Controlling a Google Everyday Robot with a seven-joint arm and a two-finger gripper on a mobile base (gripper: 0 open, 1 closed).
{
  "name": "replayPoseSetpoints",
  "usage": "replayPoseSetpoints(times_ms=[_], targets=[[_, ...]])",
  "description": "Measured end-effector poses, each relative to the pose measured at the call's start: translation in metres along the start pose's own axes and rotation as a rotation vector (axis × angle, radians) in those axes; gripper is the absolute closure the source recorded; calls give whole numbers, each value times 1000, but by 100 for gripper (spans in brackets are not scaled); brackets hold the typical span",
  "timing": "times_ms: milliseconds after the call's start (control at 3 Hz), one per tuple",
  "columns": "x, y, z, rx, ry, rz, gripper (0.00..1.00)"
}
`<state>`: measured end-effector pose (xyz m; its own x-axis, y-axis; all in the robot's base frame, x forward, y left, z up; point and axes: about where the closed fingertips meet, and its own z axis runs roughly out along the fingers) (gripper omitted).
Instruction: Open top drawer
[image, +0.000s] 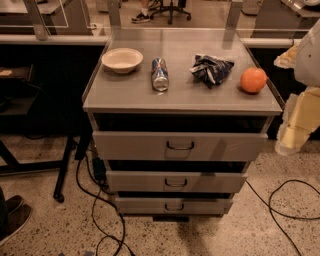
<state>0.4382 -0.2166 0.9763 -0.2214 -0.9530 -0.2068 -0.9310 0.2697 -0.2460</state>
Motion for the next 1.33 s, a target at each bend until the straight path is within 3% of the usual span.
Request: replayPoseSetpoints(times_ms=[667,1000,1333], targets=[[-9,-1,13,20,-17,-21,0],[-21,2,45,-13,-19,-44,0],[-32,11,87,-119,-22,-34,0]])
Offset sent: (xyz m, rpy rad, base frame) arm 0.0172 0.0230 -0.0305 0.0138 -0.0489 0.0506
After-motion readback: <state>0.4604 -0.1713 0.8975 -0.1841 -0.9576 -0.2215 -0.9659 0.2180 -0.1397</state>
